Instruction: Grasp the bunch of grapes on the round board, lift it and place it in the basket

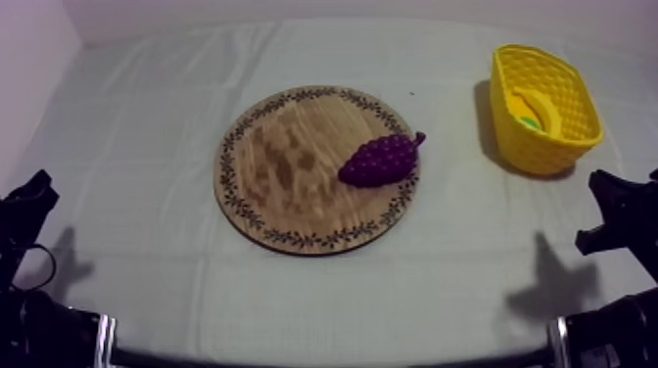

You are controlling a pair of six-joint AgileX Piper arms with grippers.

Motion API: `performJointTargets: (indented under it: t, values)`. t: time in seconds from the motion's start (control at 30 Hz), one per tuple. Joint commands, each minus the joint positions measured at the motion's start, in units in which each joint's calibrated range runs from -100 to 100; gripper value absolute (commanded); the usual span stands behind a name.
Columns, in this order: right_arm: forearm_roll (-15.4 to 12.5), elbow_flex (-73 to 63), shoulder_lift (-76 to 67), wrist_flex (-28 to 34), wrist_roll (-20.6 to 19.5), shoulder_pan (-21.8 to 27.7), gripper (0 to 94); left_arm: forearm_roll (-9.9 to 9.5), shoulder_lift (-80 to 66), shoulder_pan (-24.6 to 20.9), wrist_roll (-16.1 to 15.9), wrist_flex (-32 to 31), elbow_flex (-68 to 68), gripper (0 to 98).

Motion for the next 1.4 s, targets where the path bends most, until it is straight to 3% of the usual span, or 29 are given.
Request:
performJointTargets:
  t: [0.0,0.27,0.4,0.63,0.97,1.17,1.37]
  values:
    - [0.0,0.0,0.0,0.0,0.0,0.0,0.4,0.01,0.0,0.0,0.0,0.0,0.0,0.0]
    - [0.0,0.0,-0.1,0.0,0.1,-0.7,0.4,0.01,0.0,0.0,0.0,0.0,0.0,0.0]
    - [0.0,0.0,-0.1,0.1,0.2,-3.9,0.4,0.01,0.0,0.0,0.0,0.0,0.0,0.0]
    - [0.4,0.0,-0.1,1.5,-3.9,-10.5,0.4,0.01,0.0,0.0,0.0,0.0,0.0,0.0]
    - [0.9,-0.5,0.6,3.4,-1.5,-13.5,0.7,0.01,0.0,0.0,0.0,0.0,0.0,0.0]
    - [6.1,-6.3,12.6,2.2,-5.2,-16.5,0.7,0.01,0.0,0.0,0.0,0.0,0.0,0.0]
    - [6.7,-25.5,33.1,10.2,-7.1,-18.6,0.7,0.01,0.0,0.0,0.0,0.0,0.0,0.0]
